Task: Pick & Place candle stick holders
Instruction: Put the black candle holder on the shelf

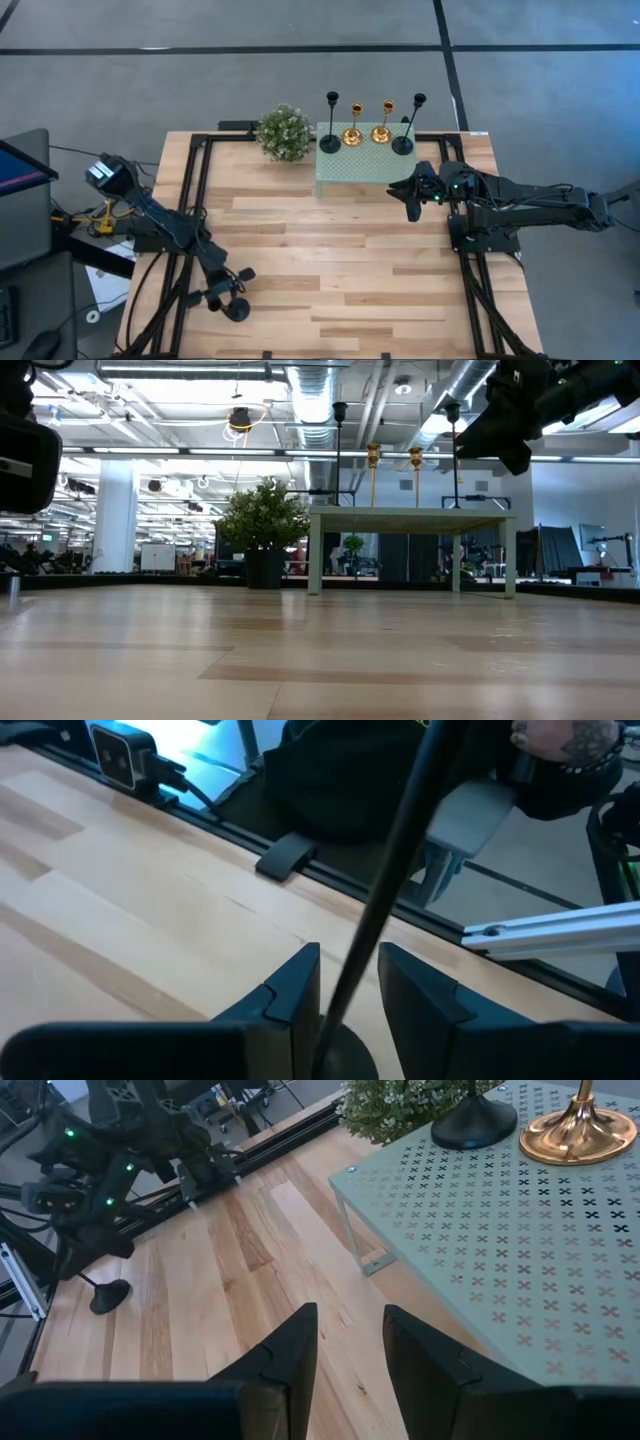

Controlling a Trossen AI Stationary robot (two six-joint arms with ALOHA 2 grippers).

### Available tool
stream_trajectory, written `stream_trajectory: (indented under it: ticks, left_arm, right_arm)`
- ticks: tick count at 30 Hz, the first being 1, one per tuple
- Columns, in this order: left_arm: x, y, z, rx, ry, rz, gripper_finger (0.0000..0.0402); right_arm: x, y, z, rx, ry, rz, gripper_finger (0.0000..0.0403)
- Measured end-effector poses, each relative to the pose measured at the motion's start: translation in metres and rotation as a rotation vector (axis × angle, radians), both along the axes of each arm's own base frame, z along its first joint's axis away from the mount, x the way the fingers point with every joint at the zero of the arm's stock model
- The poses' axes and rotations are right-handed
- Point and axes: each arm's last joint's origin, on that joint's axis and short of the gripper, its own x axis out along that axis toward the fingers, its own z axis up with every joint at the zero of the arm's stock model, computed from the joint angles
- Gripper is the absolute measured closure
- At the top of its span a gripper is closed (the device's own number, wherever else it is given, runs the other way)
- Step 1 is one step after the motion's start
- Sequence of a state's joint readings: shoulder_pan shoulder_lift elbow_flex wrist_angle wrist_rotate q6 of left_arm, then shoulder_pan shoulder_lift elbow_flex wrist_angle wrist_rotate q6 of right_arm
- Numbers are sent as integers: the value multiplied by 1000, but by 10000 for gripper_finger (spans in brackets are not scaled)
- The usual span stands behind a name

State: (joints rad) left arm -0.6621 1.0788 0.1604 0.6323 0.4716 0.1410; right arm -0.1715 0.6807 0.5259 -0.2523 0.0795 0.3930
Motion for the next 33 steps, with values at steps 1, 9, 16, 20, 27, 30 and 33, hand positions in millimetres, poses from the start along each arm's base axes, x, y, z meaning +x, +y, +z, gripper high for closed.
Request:
stream_trajectory:
  ticks: [1,9,16,20,27,30,33]
  left_arm:
    - [1,-1,0,-3,-4,0,298]
    - [3,-1,-2,11,-12,55,353]
    - [7,1,0,-15,21,204,385]
    - [13,6,1,-24,32,471,387]
    - [19,10,5,-57,33,731,386]
    - [26,6,19,-96,-2,758,389]
    - [34,3,32,-112,-31,768,389]
  right_arm:
    - [0,0,0,0,0,0,294]
    - [0,0,0,0,0,0,294]
    - [0,0,0,-1,1,1,294]
    - [0,0,0,-1,1,1,294]
    - [0,0,1,-21,-4,3,299]
    - [1,0,2,-76,-8,27,308]
    - [1,0,4,-101,-15,41,321]
